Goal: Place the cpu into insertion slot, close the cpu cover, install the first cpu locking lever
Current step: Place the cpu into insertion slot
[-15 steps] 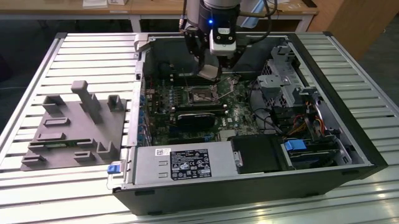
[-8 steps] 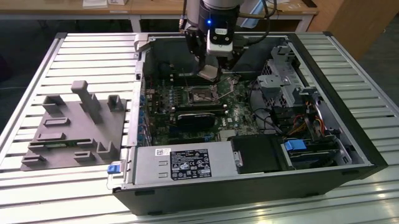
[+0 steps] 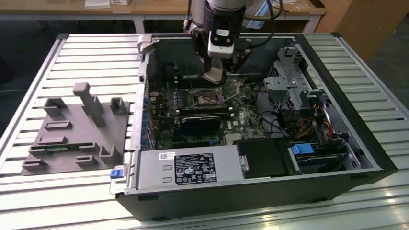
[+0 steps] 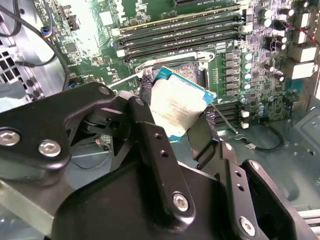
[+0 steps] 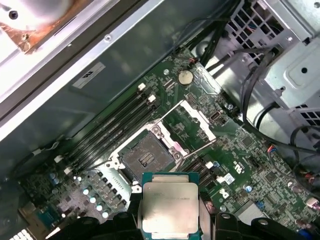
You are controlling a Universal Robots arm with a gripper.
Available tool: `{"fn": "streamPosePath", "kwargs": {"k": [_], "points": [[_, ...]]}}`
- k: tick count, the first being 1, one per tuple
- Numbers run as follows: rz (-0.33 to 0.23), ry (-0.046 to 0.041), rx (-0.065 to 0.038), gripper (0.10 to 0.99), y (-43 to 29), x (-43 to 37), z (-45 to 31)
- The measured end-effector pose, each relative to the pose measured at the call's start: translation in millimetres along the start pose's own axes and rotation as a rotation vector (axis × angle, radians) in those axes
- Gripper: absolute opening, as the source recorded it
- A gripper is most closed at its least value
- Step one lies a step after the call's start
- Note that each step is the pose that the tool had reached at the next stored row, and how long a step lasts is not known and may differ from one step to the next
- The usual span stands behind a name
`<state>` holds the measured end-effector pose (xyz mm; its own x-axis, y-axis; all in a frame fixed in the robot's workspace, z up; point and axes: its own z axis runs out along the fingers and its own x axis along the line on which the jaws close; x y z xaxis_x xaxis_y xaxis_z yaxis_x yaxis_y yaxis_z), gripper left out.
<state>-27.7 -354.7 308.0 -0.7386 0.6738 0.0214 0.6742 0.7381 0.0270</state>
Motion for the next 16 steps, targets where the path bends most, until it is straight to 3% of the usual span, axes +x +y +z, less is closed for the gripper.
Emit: {"fn": "streamPosePath", "kwargs": {"k": [16], "points": [[0.125, -0.0056, 0.000, 0.537, -0.1, -0.1, 2.3]]}}
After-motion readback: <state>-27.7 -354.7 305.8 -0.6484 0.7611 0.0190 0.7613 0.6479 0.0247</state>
